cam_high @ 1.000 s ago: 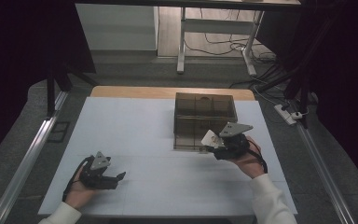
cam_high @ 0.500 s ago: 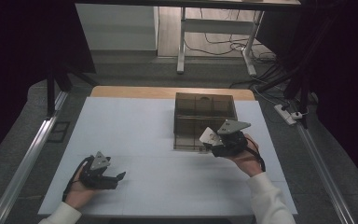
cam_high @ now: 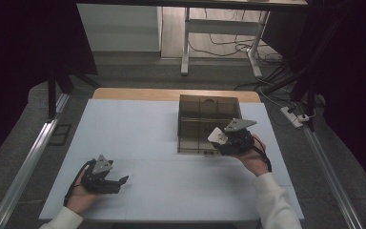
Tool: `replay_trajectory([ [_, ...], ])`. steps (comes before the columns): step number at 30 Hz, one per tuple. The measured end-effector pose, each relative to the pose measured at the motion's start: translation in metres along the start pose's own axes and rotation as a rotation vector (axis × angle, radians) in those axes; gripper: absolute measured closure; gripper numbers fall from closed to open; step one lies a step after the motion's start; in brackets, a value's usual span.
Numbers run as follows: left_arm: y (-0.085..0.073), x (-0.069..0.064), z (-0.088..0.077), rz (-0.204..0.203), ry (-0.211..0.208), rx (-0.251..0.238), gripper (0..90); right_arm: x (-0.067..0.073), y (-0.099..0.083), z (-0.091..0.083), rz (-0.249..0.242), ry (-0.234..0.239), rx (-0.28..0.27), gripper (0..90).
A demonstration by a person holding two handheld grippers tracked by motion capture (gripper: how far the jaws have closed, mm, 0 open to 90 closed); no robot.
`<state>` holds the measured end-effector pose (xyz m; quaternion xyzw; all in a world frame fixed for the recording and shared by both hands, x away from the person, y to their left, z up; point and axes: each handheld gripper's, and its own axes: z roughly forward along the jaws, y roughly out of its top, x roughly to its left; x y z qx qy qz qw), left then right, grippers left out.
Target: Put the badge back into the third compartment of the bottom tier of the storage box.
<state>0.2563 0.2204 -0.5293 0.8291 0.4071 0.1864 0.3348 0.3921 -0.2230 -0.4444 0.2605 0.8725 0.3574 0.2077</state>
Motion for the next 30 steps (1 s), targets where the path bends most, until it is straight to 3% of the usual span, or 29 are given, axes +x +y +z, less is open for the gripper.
replay_trajectory([
  [12, 0.000, 0.000, 0.000, 0.004, -0.001, 0.001, 17.2, -0.015, -0.013, 0.000, 0.040, -0.021, 0.051, 32.7],
  [19, 0.000, 0.001, -0.001, 0.006, 0.000, 0.001, 17.2, -0.020, -0.019, 0.001, 0.013, -0.027, 0.100, 32.7],
  [24, 0.000, 0.000, -0.001, 0.007, 0.000, 0.000, 17.2, -0.024, -0.024, 0.001, 0.012, 0.000, 0.120, 32.6],
  [30, 0.000, 0.000, 0.000, 0.001, 0.000, 0.000, 17.1, -0.031, -0.029, 0.001, -0.023, 0.036, 0.144, 32.6],
])
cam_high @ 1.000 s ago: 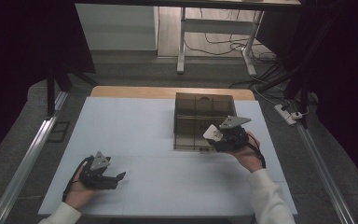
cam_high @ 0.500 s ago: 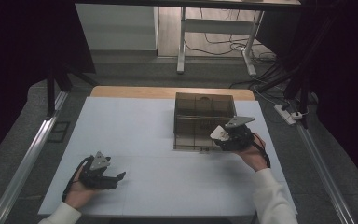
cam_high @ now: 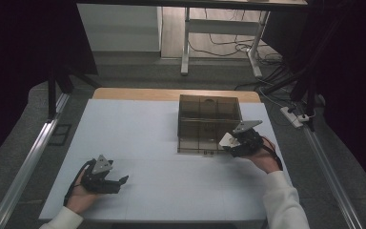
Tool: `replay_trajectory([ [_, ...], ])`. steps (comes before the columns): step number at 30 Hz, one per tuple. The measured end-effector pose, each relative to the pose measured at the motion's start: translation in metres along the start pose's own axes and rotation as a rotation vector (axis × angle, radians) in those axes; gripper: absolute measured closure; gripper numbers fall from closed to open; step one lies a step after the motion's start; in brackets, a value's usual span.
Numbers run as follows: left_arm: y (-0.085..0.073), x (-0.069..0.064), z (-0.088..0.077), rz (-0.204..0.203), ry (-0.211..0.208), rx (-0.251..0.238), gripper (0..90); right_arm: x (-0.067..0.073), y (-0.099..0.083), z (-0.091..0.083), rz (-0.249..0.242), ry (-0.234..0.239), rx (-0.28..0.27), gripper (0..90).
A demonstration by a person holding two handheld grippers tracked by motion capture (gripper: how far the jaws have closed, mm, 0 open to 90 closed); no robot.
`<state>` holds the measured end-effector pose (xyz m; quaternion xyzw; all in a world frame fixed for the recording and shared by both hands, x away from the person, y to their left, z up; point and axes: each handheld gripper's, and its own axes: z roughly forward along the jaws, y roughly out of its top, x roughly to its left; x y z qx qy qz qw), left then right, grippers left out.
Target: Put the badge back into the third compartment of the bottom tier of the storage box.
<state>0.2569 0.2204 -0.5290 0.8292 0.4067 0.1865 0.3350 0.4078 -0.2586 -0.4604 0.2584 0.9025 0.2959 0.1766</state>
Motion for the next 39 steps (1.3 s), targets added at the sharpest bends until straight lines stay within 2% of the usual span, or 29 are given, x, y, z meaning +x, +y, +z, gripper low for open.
replay_trajectory([
  [4, 0.000, 0.001, 0.000, -0.001, 0.000, 0.002, 17.1, -0.004, -0.001, 0.002, -0.020, 0.031, 0.011, 32.6],
  [6, 0.000, 0.001, 0.000, -0.001, 0.000, 0.002, 17.1, -0.007, 0.000, 0.004, -0.062, 0.040, 0.024, 32.6],
  [10, 0.000, 0.000, 0.000, -0.002, 0.000, 0.002, 17.1, -0.009, 0.002, 0.005, -0.114, 0.053, 0.042, 32.6],
  [15, 0.000, 0.001, 0.000, -0.001, 0.000, 0.002, 17.1, -0.012, 0.004, 0.006, -0.160, 0.063, 0.071, 32.6],
  [22, 0.000, 0.001, 0.000, -0.001, -0.001, 0.002, 17.1, -0.016, 0.006, 0.010, -0.195, 0.093, 0.072, 32.6],
  [27, 0.000, 0.001, 0.000, -0.002, -0.001, 0.002, 17.1, -0.016, 0.006, 0.014, -0.242, 0.096, 0.087, 31.5],
  [30, 0.000, 0.001, 0.000, -0.004, -0.002, 0.000, 17.1, -0.015, 0.006, 0.015, -0.246, 0.081, 0.080, 25.3],
  [33, 0.000, 0.001, 0.000, -0.004, -0.002, 0.000, 17.1, -0.015, 0.006, 0.012, -0.231, 0.072, 0.067, 24.7],
  [34, 0.000, 0.001, 0.000, -0.004, -0.002, 0.000, 17.1, -0.015, 0.006, 0.011, -0.240, 0.068, 0.057, 24.7],
  [36, 0.000, 0.001, 0.000, -0.003, -0.003, 0.000, 17.1, -0.014, 0.006, 0.007, -0.210, 0.061, 0.054, 24.9],
  [39, 0.000, 0.001, 0.000, -0.002, -0.002, 0.001, 17.1, -0.015, 0.004, 0.005, -0.189, 0.052, 0.016, 27.1],
])
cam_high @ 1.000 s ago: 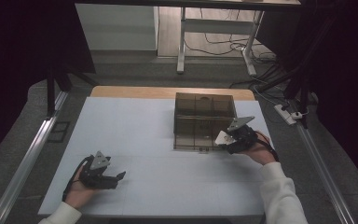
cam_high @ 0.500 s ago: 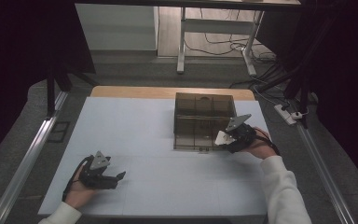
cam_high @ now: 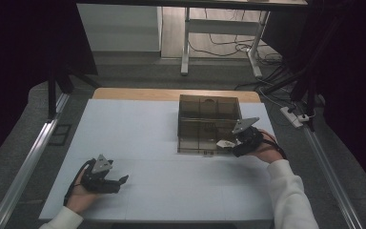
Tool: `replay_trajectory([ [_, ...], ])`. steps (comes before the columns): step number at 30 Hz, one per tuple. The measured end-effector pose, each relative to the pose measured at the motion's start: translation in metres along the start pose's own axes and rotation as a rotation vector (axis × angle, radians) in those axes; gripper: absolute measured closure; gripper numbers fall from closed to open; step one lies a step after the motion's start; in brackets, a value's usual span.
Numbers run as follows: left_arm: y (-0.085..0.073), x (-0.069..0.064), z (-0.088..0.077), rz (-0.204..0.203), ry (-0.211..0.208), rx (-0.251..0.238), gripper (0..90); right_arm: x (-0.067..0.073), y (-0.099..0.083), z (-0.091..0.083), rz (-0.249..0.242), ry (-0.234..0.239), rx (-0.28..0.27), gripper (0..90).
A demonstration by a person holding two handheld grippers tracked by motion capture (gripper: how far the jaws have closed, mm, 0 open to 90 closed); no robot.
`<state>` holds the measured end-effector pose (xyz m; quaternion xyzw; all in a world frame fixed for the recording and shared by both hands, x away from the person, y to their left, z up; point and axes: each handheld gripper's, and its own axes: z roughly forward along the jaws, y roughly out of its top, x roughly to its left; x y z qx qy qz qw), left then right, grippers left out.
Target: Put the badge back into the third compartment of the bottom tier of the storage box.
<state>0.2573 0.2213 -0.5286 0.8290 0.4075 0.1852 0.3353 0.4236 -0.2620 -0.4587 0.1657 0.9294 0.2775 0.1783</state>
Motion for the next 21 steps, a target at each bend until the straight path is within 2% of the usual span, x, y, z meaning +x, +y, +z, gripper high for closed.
replay_trajectory([
  [8, 0.000, 0.000, 0.000, -0.002, 0.000, -0.001, 17.1, 0.000, -0.005, -0.003, 0.043, -0.008, -0.008, 30.8],
  [10, 0.000, 0.000, 0.000, -0.001, 0.000, -0.001, 17.1, 0.001, -0.004, -0.004, 0.030, -0.008, -0.016, 31.7],
  [13, 0.000, 0.000, 0.000, -0.002, 0.000, -0.002, 17.1, 0.003, -0.004, -0.006, 0.042, -0.006, -0.029, 32.1],
  [17, 0.000, 0.000, -0.001, -0.005, -0.001, -0.005, 17.1, 0.008, -0.008, -0.011, 0.085, -0.003, -0.049, 32.2],
  [21, 0.001, -0.001, -0.001, -0.005, -0.004, -0.008, 17.0, 0.013, -0.016, -0.017, 0.136, -0.012, -0.094, 32.2],
])
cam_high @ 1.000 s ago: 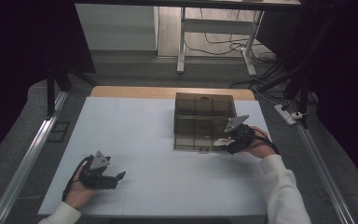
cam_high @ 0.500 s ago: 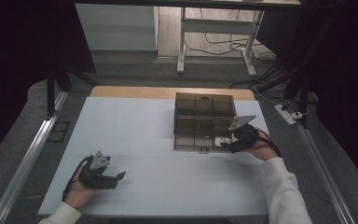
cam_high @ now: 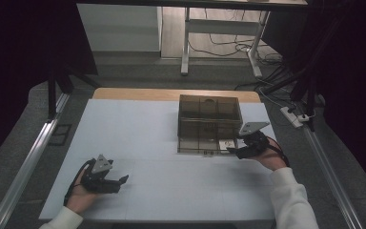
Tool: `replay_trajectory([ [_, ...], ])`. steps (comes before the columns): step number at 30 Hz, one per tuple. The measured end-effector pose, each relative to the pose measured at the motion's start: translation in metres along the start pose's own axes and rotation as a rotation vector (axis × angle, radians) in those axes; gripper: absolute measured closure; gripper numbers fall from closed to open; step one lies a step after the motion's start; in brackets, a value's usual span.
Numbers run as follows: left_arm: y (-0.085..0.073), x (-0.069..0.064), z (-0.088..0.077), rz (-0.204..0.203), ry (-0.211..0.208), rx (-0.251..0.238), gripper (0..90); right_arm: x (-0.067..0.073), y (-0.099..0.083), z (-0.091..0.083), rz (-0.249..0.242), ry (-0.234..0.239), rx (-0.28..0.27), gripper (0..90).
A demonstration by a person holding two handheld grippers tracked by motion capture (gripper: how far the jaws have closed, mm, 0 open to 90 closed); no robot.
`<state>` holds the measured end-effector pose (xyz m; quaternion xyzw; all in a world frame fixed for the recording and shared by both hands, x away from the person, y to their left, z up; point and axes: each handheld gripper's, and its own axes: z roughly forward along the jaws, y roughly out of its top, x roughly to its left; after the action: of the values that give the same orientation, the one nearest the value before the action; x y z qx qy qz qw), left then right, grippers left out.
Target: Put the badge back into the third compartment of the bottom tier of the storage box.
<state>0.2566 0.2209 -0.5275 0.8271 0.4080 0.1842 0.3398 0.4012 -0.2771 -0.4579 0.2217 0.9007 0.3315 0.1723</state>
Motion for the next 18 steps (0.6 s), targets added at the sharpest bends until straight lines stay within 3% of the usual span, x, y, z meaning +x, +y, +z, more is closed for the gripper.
replay_trajectory([
  [9, 0.000, 0.001, -0.002, -0.006, -0.004, -0.015, 17.1, 0.021, -0.021, -0.009, 0.077, -0.026, -0.061, 31.8],
  [18, 0.000, 0.000, -0.004, -0.009, -0.007, -0.021, 17.1, 0.046, -0.043, -0.019, 0.120, -0.040, -0.127, 31.6],
])
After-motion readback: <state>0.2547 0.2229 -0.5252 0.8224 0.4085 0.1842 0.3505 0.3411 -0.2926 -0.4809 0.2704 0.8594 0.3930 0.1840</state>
